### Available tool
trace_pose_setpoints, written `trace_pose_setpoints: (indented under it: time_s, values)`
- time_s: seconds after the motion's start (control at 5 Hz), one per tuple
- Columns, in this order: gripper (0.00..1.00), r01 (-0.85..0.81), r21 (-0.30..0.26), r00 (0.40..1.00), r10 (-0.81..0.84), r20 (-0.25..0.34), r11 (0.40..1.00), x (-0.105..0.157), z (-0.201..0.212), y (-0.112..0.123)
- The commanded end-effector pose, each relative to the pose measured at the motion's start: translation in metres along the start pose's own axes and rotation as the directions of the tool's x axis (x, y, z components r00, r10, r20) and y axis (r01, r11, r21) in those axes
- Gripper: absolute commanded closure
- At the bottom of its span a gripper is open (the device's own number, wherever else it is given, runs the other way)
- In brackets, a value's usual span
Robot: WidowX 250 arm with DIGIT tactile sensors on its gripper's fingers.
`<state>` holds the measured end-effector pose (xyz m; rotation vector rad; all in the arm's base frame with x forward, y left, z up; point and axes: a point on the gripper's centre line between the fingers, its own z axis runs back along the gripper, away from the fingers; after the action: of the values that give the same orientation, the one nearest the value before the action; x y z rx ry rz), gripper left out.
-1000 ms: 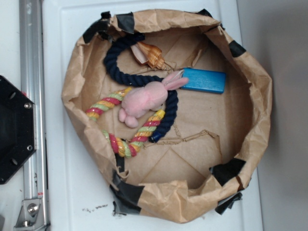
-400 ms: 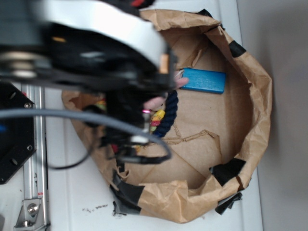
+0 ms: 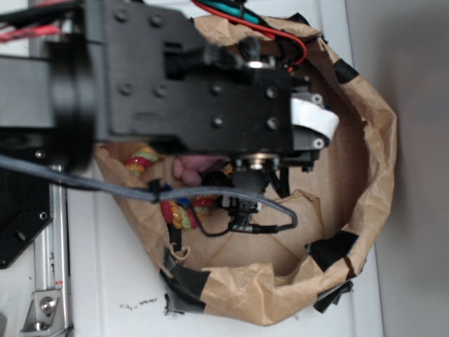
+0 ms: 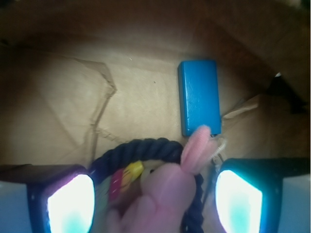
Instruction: Grab the blue block.
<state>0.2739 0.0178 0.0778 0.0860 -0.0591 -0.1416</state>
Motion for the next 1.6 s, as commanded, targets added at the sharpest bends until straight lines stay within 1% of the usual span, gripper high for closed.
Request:
trace_pose_setpoints:
  time_s: [0.0, 0.2, 0.4, 0.6, 0.8, 1.0, 1.2, 1.4]
  values:
    - [0.0, -0.046, -0.066, 0.998, 0.049, 0.044, 0.997, 0.011, -0.01, 0.038]
    - [0.0, -0.077, -0.065, 0.997, 0.078, 0.019, 0.995, 0.021, -0.019, 0.049]
    - [0.0, -0.078, -0.096, 0.997, 0.078, 0.002, 0.992, 0.031, -0.03, 0.047]
    - [0.0, -0.093, -0.099, 0.996, 0.092, -0.009, 0.991, 0.038, -0.032, 0.043]
    - [0.0, -0.13, -0.136, 0.991, 0.13, -0.009, 0.982, 0.044, -0.031, 0.041]
    - [0.0, -0.107, -0.132, 0.994, 0.105, -0.022, 0.985, 0.049, -0.041, 0.028]
    - [0.0, -0.092, -0.104, 0.995, 0.087, -0.05, 0.99, 0.049, -0.066, 0.022]
    - [0.0, -0.072, -0.103, 0.996, 0.066, -0.056, 0.992, 0.037, -0.077, 0.016]
